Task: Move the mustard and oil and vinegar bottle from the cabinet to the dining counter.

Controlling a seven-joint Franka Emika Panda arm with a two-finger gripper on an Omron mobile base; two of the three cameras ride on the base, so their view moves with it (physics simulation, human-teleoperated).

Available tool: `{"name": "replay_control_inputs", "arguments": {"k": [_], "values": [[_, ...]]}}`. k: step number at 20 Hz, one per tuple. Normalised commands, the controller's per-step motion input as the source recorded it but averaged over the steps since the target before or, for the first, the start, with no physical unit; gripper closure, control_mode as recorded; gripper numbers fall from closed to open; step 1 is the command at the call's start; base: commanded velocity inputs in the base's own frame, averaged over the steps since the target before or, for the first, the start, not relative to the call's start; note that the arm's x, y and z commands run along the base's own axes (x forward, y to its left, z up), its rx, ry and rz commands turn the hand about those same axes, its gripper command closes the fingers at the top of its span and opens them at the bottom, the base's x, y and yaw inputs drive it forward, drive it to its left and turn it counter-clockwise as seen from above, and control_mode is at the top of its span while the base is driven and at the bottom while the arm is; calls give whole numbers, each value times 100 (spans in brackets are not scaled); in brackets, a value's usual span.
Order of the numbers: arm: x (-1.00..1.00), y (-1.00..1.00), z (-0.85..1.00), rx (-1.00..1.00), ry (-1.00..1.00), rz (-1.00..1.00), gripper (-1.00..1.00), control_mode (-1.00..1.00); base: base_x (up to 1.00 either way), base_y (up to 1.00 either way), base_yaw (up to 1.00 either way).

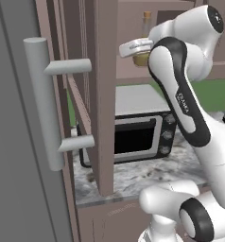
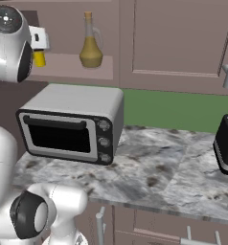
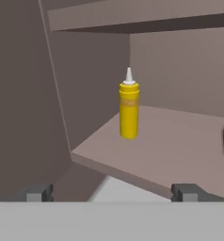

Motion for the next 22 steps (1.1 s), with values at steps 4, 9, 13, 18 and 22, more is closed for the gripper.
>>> {"name": "replay_control_inputs", "arguments": {"k": [4, 9, 13, 18, 22], "values": [[47, 11, -19, 0, 0, 0, -100, -100, 0, 0, 0], [46, 25, -24, 0, 0, 0, -100, -100, 0, 0, 0], [53, 27, -4, 0, 0, 0, -100, -100, 0, 0, 0], [53, 20, 0, 0, 2, 0, -100, -100, 0, 0, 0], [54, 20, 0, 0, 3, 0, -100, -100, 0, 0, 0]]}}
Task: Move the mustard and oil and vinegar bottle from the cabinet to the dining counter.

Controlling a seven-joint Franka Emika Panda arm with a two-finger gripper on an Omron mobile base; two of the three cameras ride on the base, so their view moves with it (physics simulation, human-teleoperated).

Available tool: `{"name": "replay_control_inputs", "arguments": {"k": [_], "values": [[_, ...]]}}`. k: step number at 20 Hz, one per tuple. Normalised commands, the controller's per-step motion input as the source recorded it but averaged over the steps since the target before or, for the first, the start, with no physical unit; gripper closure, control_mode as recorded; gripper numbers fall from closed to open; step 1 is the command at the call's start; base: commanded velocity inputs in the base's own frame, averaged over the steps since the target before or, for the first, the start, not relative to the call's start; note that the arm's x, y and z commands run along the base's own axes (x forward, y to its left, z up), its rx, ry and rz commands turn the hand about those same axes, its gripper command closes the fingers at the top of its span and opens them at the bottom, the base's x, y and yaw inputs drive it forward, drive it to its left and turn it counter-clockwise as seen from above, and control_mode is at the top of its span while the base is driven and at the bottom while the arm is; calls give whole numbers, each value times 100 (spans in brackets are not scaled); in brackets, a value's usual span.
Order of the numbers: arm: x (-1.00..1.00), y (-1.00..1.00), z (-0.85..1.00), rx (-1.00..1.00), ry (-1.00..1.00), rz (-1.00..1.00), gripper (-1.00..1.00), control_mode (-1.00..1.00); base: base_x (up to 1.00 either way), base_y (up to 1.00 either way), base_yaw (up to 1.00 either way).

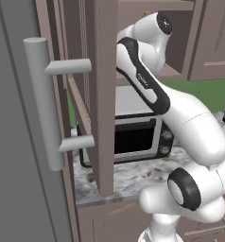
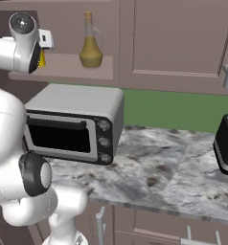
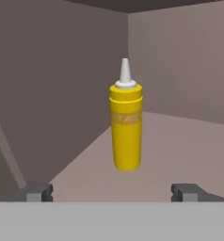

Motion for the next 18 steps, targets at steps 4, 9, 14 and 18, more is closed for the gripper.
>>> {"name": "replay_control_inputs", "arguments": {"k": [4, 9, 14, 18], "values": [[47, 24, -4, 0, 1, 0, -100, -100, 0, 0, 0], [47, 27, -4, 0, 0, 0, -100, -100, 0, 0, 0], [37, 14, -12, 0, 0, 0, -100, -100, 0, 0, 0], [28, 6, -12, 0, 0, 0, -100, -100, 0, 0, 0]]}}
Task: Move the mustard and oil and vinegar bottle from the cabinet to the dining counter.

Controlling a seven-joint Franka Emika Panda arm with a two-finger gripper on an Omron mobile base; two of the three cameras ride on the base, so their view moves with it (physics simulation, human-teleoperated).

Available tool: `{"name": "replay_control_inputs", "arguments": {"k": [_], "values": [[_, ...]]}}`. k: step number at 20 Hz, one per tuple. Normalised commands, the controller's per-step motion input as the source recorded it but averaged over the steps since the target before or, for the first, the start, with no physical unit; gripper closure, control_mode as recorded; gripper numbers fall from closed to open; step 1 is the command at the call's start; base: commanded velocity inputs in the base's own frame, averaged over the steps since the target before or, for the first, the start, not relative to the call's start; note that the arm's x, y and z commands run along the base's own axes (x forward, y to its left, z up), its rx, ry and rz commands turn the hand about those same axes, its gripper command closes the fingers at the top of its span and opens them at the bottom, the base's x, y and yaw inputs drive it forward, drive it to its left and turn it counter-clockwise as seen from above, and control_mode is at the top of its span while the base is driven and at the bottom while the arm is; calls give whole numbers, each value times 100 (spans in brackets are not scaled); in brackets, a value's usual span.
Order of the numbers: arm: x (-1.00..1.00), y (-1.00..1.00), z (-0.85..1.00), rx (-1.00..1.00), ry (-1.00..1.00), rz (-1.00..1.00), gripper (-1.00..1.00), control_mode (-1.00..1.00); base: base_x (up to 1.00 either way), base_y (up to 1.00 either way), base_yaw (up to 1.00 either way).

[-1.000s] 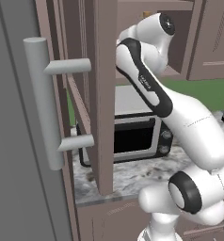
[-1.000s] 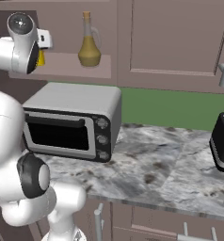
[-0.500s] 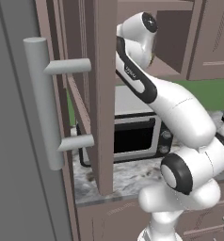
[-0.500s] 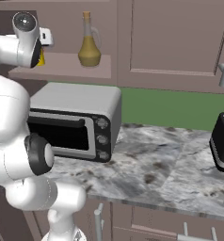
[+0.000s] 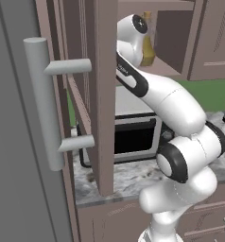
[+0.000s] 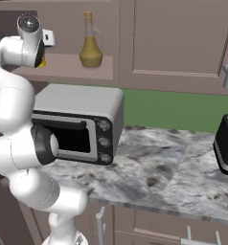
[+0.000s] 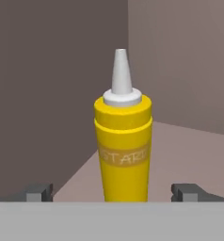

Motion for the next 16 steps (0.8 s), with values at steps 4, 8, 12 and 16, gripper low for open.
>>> {"name": "replay_control_inputs", "arguments": {"k": [4, 8, 12, 16], "values": [[30, 11, -10, 0, 0, 0, -100, -100, 0, 0, 0], [27, 8, -7, 0, 0, 0, -100, -100, 0, 0, 0], [23, 6, -5, 0, 0, 0, -100, -100, 0, 0, 0], [20, 1, -3, 0, 0, 0, -100, -100, 0, 0, 0]]}}
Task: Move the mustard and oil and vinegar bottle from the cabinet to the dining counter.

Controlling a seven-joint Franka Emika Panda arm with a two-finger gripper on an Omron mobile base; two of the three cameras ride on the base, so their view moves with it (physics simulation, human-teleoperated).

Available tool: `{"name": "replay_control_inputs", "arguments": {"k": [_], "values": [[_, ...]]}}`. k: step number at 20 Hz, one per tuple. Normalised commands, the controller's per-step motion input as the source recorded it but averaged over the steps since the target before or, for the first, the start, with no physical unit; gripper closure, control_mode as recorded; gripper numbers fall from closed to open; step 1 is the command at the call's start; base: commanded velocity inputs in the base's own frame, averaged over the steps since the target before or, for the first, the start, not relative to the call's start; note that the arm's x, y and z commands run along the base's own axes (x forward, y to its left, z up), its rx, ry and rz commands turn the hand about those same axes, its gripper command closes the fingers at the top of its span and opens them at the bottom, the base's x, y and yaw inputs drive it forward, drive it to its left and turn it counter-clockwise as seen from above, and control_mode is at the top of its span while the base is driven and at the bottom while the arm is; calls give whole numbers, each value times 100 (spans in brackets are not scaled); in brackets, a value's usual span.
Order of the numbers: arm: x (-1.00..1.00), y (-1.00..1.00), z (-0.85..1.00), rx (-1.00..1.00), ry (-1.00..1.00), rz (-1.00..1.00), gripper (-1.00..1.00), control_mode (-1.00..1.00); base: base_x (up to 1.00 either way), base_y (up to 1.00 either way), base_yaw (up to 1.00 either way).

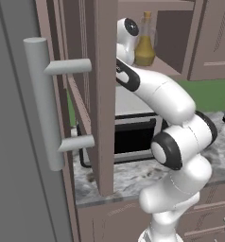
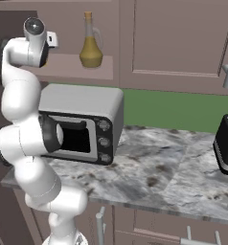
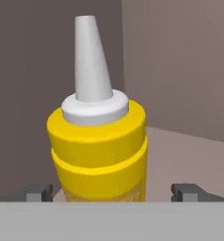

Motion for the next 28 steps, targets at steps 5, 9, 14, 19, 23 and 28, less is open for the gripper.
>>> {"name": "replay_control_inputs", "arguments": {"k": [5, 9, 14, 19, 23, 28], "values": [[17, 9, -5, 0, 0, 0, -100, -100, 0, 0, 0], [12, 20, -9, 0, 0, 0, 100, -100, 0, 0, 0], [16, 23, -13, 0, 0, 0, 100, -100, 0, 0, 0], [-22, -8, 0, 7, 0, 0, 100, -100, 0, 0, 0], [-47, -20, 0, 4, 0, 0, 100, -100, 0, 0, 0], [-63, -28, -4, 3, 0, 0, 100, -100, 0, 0, 0]]}}
